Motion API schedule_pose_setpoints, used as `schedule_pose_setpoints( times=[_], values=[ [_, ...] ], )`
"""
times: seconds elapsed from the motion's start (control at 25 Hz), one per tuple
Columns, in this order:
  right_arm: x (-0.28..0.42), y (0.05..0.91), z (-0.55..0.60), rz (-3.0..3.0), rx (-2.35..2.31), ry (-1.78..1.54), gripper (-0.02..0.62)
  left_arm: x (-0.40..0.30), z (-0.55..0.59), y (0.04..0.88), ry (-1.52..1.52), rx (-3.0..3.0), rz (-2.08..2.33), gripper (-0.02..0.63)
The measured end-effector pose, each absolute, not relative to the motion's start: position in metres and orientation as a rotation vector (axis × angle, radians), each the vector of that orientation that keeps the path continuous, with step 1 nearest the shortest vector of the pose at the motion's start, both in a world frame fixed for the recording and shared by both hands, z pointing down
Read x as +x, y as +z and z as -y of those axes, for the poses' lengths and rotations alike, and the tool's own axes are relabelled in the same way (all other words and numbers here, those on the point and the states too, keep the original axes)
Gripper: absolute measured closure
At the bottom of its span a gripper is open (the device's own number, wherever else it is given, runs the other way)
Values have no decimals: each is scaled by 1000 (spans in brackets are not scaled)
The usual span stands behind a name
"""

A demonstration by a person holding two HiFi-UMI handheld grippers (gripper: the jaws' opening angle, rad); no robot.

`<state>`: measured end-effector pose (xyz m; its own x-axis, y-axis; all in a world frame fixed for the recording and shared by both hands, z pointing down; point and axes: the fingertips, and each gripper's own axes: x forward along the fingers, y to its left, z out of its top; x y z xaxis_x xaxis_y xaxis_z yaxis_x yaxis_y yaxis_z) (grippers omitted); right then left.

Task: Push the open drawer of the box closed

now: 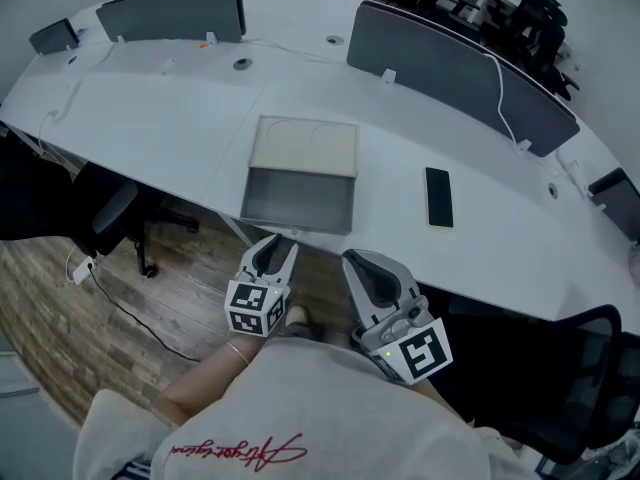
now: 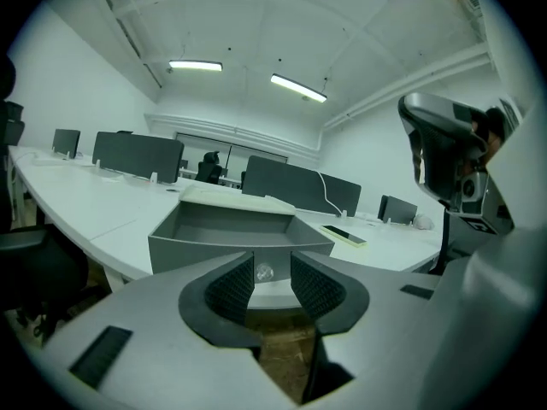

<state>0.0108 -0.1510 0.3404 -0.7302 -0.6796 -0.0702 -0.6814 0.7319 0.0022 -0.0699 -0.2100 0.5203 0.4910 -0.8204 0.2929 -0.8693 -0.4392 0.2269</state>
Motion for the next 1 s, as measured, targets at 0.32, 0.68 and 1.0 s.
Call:
schedule_pose_setpoints(
  times=[0.32,0.68,1.0],
  values=[
    [9,343,158,-2881,-1123,33,577,-59,224,540,256,2361,1409,480],
    [9,340,166,-2849,-1144,46,577,-60,236,552,314,2332,1443,483],
    [9,339,167,-2838,-1160,37,577,-60,235,550,312,2305,1431,499]
  ],
)
